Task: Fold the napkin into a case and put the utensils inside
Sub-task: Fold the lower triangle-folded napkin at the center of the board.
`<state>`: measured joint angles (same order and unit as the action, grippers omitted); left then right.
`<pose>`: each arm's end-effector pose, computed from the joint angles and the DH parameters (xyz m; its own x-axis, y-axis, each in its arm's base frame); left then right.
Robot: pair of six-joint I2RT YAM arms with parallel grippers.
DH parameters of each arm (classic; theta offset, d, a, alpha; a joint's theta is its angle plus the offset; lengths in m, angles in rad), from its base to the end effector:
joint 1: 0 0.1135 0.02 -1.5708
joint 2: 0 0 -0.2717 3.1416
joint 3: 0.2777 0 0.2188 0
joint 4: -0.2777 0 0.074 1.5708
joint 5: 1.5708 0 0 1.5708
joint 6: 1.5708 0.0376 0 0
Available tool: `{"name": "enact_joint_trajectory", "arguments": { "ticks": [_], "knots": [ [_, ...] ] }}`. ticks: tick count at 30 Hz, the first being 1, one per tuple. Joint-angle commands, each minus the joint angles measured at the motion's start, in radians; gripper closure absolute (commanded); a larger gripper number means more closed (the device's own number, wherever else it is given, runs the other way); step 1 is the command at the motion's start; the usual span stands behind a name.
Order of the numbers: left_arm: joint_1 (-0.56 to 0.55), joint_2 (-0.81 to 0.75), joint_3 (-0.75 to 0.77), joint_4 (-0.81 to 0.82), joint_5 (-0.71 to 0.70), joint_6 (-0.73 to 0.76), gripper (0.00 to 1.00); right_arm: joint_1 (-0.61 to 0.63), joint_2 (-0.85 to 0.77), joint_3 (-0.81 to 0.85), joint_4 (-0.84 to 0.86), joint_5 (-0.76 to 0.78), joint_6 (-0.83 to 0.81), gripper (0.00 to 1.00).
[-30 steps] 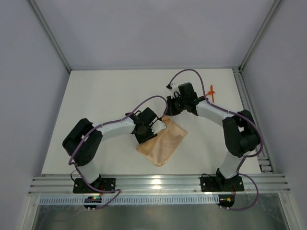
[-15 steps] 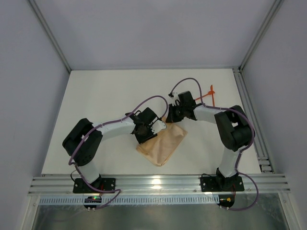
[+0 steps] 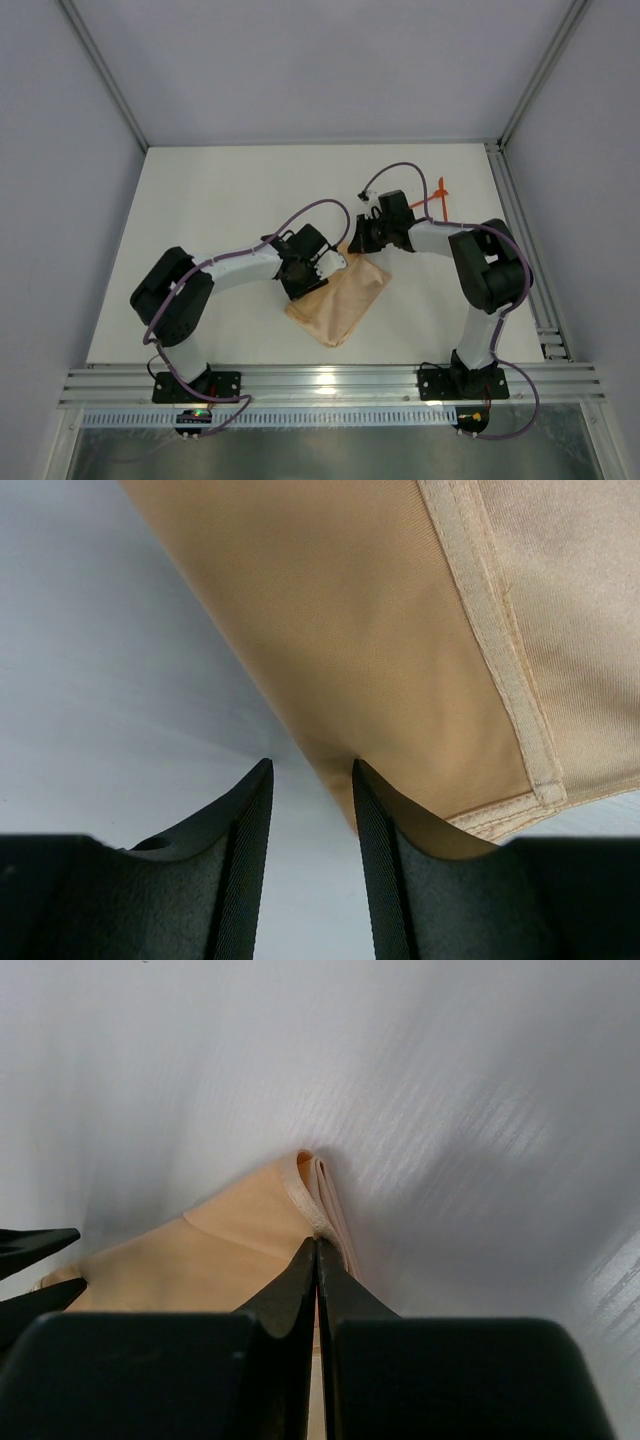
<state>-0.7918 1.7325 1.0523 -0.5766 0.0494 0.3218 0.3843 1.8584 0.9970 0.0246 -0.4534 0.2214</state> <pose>0.2091 -0.2144 0.1898 -0.4057 0.8606 -0.3079 0.8958 0.4413 0.0531 0.3200 0.1472 0.1734 -0.8053 -0.1127 -0.5821 -0.4430 0.7669 0.4644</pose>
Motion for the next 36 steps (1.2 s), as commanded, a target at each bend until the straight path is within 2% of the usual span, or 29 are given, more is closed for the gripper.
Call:
{"name": "enact_joint_trajectory", "arguments": {
  "ticks": [1,5,10,13,15,19,21,25,30,36],
  "knots": [
    [-0.006,0.000,-0.002,-0.008,0.065,0.000,0.58,-0.010,0.019,-0.024,0.069,-0.016,0.013,0.97],
    [-0.004,-0.013,0.136,-0.124,0.167,-0.016,0.52,-0.012,0.019,-0.028,0.084,-0.024,0.016,0.97],
    [-0.004,-0.010,0.357,-0.278,0.294,-0.006,0.50,-0.012,0.024,-0.018,0.069,-0.024,0.025,0.97],
    [0.017,-0.002,0.416,-0.272,0.247,-0.015,0.51,-0.012,0.018,-0.024,0.067,-0.024,0.035,0.97],
    [0.043,0.048,0.428,-0.163,0.141,-0.071,0.59,-0.012,0.013,-0.029,0.067,-0.022,0.042,0.97],
    [0.066,0.228,0.500,-0.091,0.076,-0.127,0.70,-0.013,0.004,-0.029,0.063,-0.022,0.056,0.97],
    [0.068,0.271,0.493,-0.037,0.070,-0.138,0.73,-0.012,0.002,-0.031,0.061,-0.021,0.061,0.97],
    [0.068,0.260,0.414,0.089,0.063,-0.155,0.73,-0.012,0.005,-0.031,0.075,-0.031,0.079,0.97],
    [0.066,0.265,0.381,0.087,0.081,-0.161,0.75,-0.012,0.010,-0.041,0.093,-0.033,0.096,0.97],
    [0.068,0.154,0.293,0.100,0.075,-0.161,0.75,-0.012,0.012,-0.040,0.098,-0.024,0.102,0.97]
  ]
}}
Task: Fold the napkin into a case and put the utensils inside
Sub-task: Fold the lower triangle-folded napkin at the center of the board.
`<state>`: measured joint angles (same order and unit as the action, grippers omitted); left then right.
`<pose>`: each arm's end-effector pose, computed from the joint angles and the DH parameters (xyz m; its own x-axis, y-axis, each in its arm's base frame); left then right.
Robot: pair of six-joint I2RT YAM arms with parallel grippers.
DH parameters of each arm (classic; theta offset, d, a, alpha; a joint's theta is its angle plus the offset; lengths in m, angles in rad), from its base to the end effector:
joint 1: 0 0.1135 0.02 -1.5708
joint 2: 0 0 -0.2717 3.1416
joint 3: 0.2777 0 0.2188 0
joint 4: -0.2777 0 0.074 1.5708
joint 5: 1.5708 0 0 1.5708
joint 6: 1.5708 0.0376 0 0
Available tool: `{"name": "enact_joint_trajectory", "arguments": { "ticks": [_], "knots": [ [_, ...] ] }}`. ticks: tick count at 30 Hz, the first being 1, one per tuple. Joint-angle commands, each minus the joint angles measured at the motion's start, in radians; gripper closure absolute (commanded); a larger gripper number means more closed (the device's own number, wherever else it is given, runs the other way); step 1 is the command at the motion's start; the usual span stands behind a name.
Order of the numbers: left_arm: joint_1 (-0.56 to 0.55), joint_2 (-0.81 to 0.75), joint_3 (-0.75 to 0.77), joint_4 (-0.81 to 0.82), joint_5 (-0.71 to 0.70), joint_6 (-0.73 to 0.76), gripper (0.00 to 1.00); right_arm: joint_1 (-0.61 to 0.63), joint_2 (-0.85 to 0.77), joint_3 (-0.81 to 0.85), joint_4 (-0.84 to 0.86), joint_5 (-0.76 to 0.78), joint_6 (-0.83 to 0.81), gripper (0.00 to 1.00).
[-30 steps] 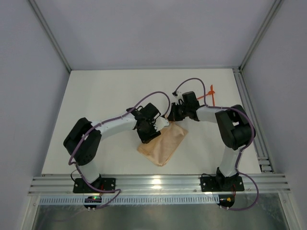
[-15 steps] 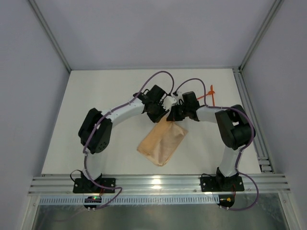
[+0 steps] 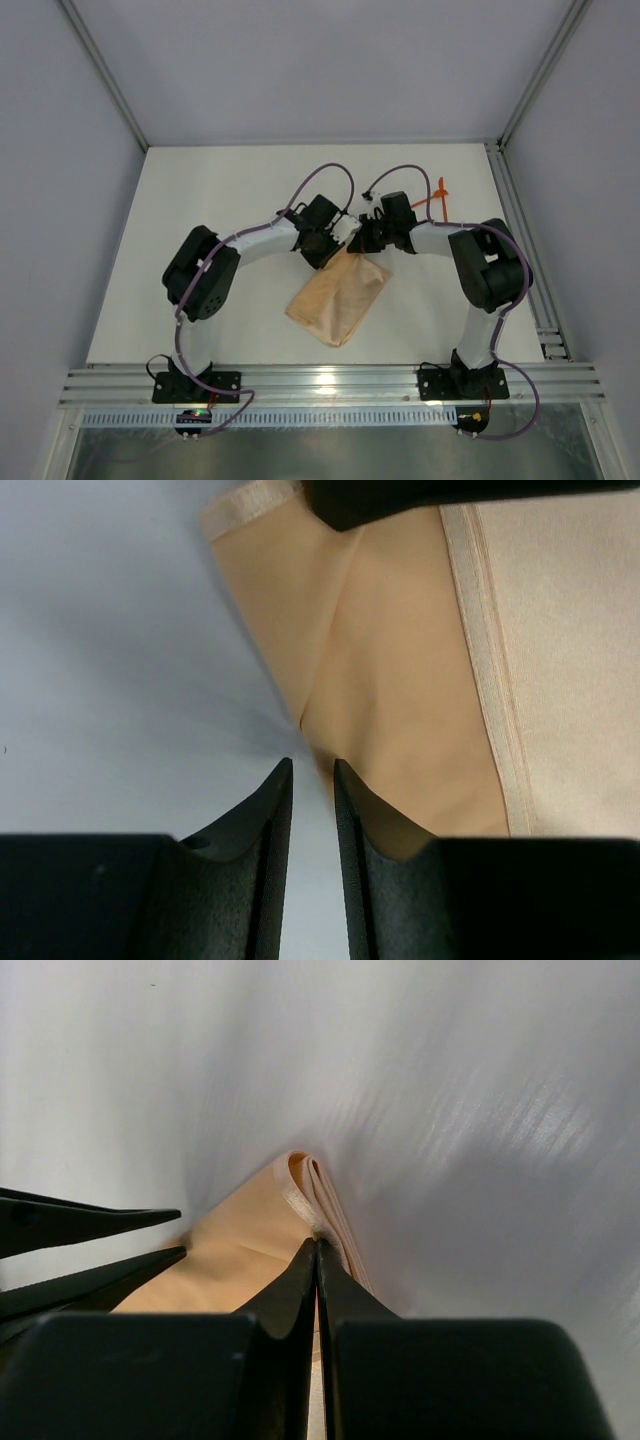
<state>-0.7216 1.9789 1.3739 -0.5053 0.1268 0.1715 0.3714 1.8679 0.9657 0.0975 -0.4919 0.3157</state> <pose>0.2855 -0.2575 0.1928 -0.5436 0.7039 -0.4572 0.8020 0.5962 -0.0358 0.3209 0.1440 0.1682 -0.8324 -0.0305 -0.5534 -0.3856 0.7490 0.5388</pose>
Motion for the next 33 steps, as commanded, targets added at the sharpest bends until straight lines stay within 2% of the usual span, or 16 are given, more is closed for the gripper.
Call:
{"name": "enact_joint_trajectory", "arguments": {
  "ticks": [1,4,10,13,19,23,24,26,28,33],
  "knots": [
    [-0.002,-0.110,-0.033,0.018,-0.010,-0.006,0.75,0.001,-0.001,-0.010,0.024,0.016,0.008,0.97],
    [-0.002,-0.169,-0.032,-0.025,-0.021,0.011,0.74,0.000,-0.001,-0.009,0.027,0.021,0.010,0.97],
    [-0.018,-0.221,-0.099,-0.151,0.072,0.026,0.76,0.000,-0.001,-0.007,0.028,0.024,0.014,0.97],
    [-0.044,-0.216,-0.212,-0.147,0.094,0.040,0.76,0.001,-0.004,-0.002,0.024,0.024,0.016,0.97],
    [-0.082,-0.147,-0.268,-0.088,0.070,0.045,0.76,0.001,-0.016,0.002,0.010,0.029,0.006,0.96],
    [-0.082,-0.132,-0.274,-0.061,0.059,0.045,0.76,0.003,-0.067,0.001,-0.002,0.038,-0.012,0.85],
    [-0.082,-0.130,-0.274,-0.059,0.057,0.045,0.76,0.003,-0.087,-0.001,-0.018,0.048,-0.018,0.77],
    [-0.082,-0.135,-0.280,-0.056,0.053,0.046,0.76,0.003,-0.160,0.005,-0.039,0.085,-0.030,0.70],
    [-0.082,-0.138,-0.283,-0.053,0.045,0.049,0.76,0.001,-0.222,0.011,-0.097,0.128,-0.058,0.63],
    [-0.082,-0.150,-0.302,-0.035,0.031,0.051,0.76,-0.031,-0.410,-0.025,-0.295,0.285,-0.087,0.54]
  ]
}}
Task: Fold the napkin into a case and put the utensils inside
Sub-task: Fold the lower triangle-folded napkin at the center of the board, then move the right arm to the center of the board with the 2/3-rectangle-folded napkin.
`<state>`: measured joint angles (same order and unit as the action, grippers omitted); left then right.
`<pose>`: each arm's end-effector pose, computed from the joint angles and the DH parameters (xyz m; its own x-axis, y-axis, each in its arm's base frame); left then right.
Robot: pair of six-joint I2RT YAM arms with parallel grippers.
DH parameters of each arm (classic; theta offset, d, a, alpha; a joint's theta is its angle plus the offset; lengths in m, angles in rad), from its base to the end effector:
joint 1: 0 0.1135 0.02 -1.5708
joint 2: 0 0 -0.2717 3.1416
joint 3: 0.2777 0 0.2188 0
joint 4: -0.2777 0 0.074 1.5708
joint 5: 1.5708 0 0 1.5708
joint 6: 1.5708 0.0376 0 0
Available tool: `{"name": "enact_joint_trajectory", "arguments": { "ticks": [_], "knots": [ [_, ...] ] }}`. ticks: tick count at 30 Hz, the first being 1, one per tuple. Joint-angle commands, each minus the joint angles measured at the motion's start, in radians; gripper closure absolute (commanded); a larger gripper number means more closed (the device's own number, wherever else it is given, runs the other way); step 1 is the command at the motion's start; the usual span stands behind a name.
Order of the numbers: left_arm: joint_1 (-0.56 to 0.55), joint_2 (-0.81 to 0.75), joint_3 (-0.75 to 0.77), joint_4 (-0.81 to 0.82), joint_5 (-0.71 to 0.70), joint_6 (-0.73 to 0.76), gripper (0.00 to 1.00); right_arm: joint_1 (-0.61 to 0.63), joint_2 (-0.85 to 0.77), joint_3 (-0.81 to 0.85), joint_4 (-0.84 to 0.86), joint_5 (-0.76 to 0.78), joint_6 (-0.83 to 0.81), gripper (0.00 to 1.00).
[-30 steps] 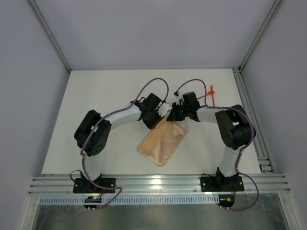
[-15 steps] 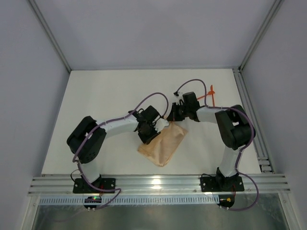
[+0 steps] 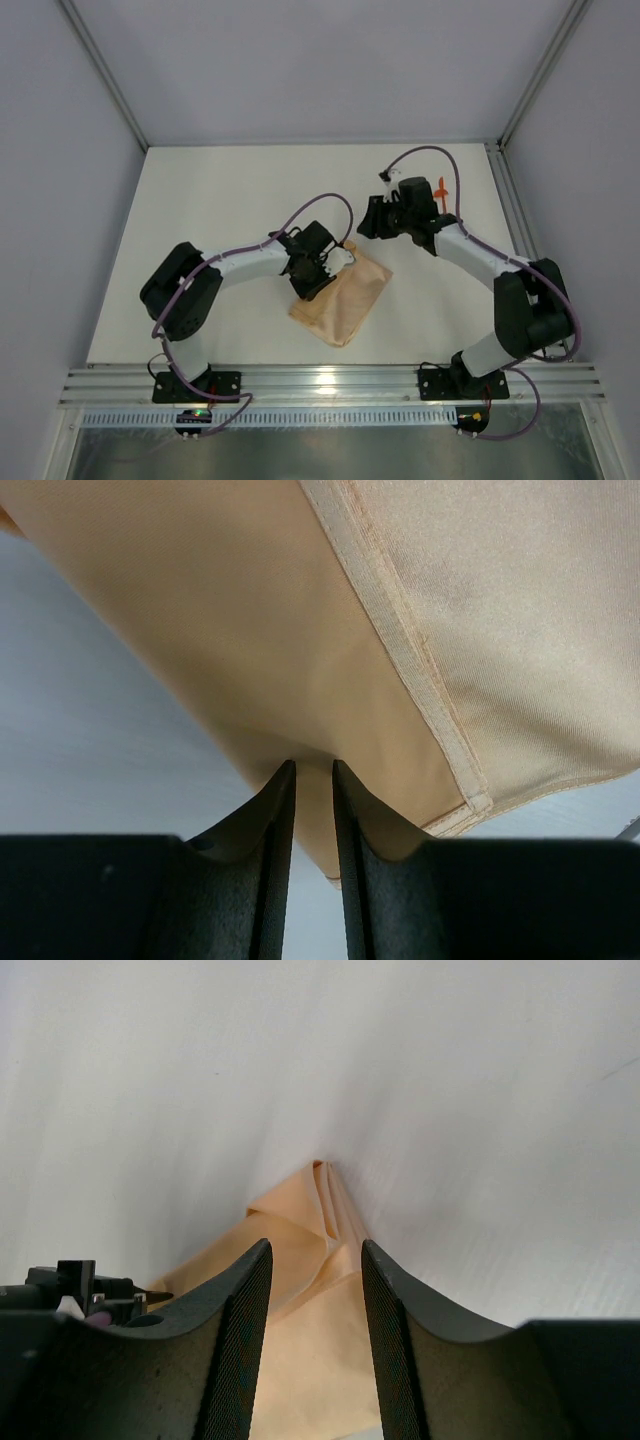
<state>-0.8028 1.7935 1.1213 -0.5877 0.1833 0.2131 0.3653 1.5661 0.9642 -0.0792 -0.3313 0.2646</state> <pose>0.2146 -0.2320 0.1887 -0.4886 0.8053 -0.3357 0.8690 0.4836 -0.1049 0.2863 0.1226 0.2465 -0.7177 -0.0097 -0.6963 -0.4000 0.8242 0.4009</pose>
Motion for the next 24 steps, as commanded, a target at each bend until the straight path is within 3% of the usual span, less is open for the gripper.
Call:
{"name": "enact_joint_trajectory", "arguments": {
  "ticks": [1,8,19,24],
  "knots": [
    [-0.001,0.035,-0.051,0.051,-0.028,0.011,0.76,-0.044,-0.121,-0.062,-0.135,0.132,-0.034,0.54],
    [-0.003,0.027,-0.052,0.060,-0.050,0.025,0.76,-0.123,-0.147,-0.268,-0.070,0.052,0.044,0.53],
    [-0.018,0.026,-0.064,0.074,-0.061,0.034,0.76,-0.135,-0.061,-0.303,-0.010,0.006,0.035,0.49],
    [-0.018,0.026,-0.066,0.077,-0.064,0.037,0.76,-0.135,-0.025,-0.324,0.027,-0.087,0.054,0.50]
  ]
}}
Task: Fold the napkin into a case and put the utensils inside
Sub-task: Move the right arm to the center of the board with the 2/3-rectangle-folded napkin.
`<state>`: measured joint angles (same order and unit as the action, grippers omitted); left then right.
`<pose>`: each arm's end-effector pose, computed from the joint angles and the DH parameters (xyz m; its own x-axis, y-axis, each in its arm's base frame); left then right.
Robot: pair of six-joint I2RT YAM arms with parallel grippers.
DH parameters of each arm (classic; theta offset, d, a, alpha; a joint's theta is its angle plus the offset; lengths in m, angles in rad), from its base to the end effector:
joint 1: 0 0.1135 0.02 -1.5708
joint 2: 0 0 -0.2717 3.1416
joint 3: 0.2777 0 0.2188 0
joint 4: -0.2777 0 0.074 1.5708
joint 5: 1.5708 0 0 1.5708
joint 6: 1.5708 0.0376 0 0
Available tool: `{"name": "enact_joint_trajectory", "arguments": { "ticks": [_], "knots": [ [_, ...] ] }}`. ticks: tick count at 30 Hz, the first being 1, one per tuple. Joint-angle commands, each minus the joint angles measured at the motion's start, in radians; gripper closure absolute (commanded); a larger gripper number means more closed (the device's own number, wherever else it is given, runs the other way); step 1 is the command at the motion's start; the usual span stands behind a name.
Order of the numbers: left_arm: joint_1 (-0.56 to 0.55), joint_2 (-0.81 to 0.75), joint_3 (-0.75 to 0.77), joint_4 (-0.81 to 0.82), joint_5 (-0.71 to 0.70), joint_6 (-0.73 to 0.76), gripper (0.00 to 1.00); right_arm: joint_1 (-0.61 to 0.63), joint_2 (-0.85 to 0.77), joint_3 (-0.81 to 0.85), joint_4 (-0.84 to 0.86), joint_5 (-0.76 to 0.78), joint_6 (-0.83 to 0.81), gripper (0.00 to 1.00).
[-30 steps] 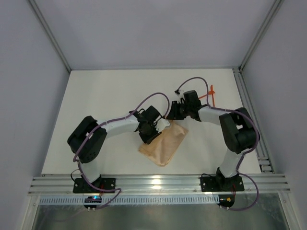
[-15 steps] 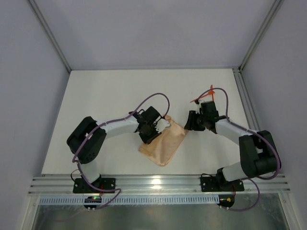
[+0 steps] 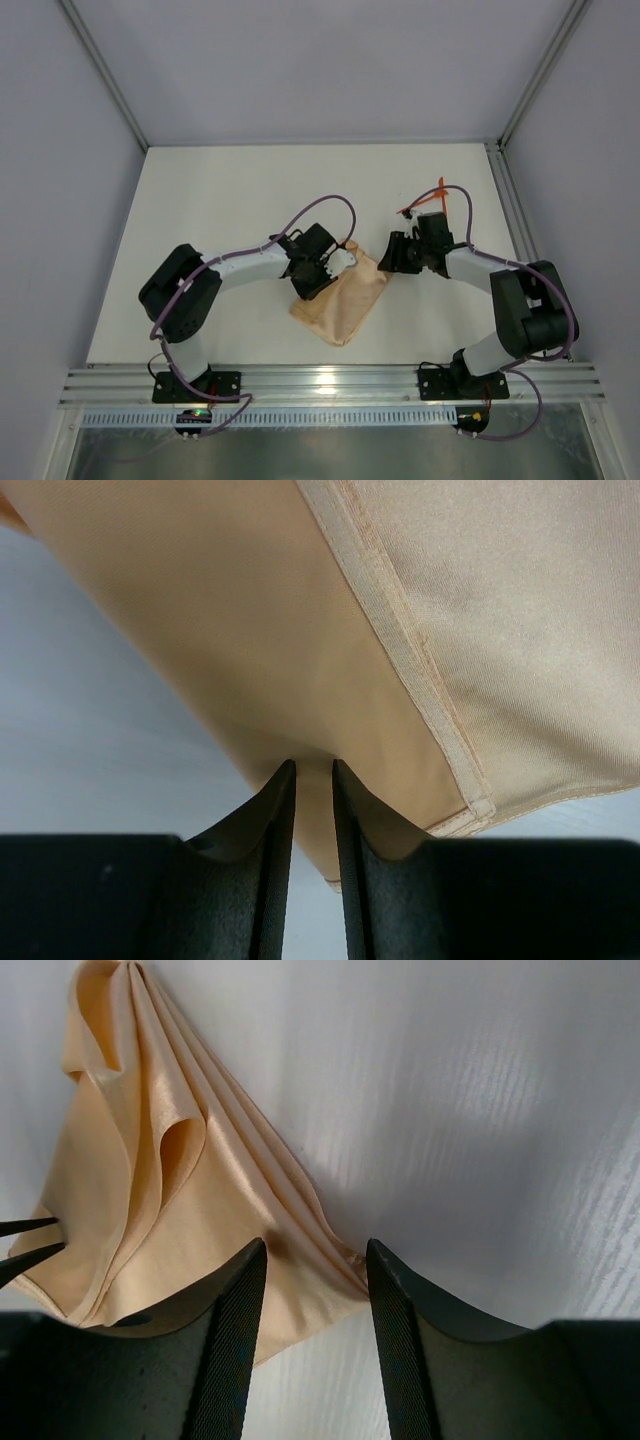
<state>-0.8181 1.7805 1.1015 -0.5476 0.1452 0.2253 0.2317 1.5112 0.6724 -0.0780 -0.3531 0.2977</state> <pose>0.2117 -0.2340 0.1891 -0.4585 0.8128 -0.3593 0.8802 0.4711 -0.0574 0.2457 0.0713 0.1816 -0.8617 0.0795 -0.5011 -0.1751 0.8803 0.4408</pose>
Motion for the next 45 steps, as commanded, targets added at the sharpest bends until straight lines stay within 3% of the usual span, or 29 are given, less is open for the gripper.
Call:
{"name": "enact_joint_trajectory", "arguments": {
  "ticks": [1,9,23,30,36,41,42,43,45],
  "knots": [
    [-0.003,0.040,-0.045,0.038,-0.027,0.025,0.76,-0.002,0.032,-0.052,0.040,-0.084,0.041,0.51],
    [-0.006,0.040,-0.043,0.037,-0.039,0.031,0.76,-0.002,0.008,-0.120,0.173,-0.265,0.104,0.54],
    [-0.012,0.062,-0.048,0.038,-0.096,0.089,0.76,0.000,-0.201,-0.253,0.101,-0.400,0.098,0.54],
    [-0.023,0.060,-0.057,0.037,-0.105,0.105,0.76,0.014,-0.190,-0.365,0.268,-0.471,0.176,0.54],
    [-0.032,0.056,-0.069,0.034,-0.113,0.105,0.76,0.014,-0.304,-0.364,0.107,-0.439,0.138,0.54],
    [-0.032,0.063,-0.069,0.037,-0.116,0.106,0.76,0.015,-0.456,-0.366,0.109,-0.468,0.167,0.53],
    [-0.032,0.063,-0.069,0.037,-0.116,0.106,0.76,0.015,-0.468,-0.344,0.074,-0.448,0.137,0.53],
    [-0.032,0.063,-0.069,0.035,-0.116,0.106,0.76,0.015,-0.480,-0.318,-0.077,-0.410,0.109,0.53],
    [-0.033,0.060,-0.071,0.032,-0.113,0.106,0.76,0.017,-0.560,-0.259,-0.159,-0.309,0.086,0.53]
  ]
}}
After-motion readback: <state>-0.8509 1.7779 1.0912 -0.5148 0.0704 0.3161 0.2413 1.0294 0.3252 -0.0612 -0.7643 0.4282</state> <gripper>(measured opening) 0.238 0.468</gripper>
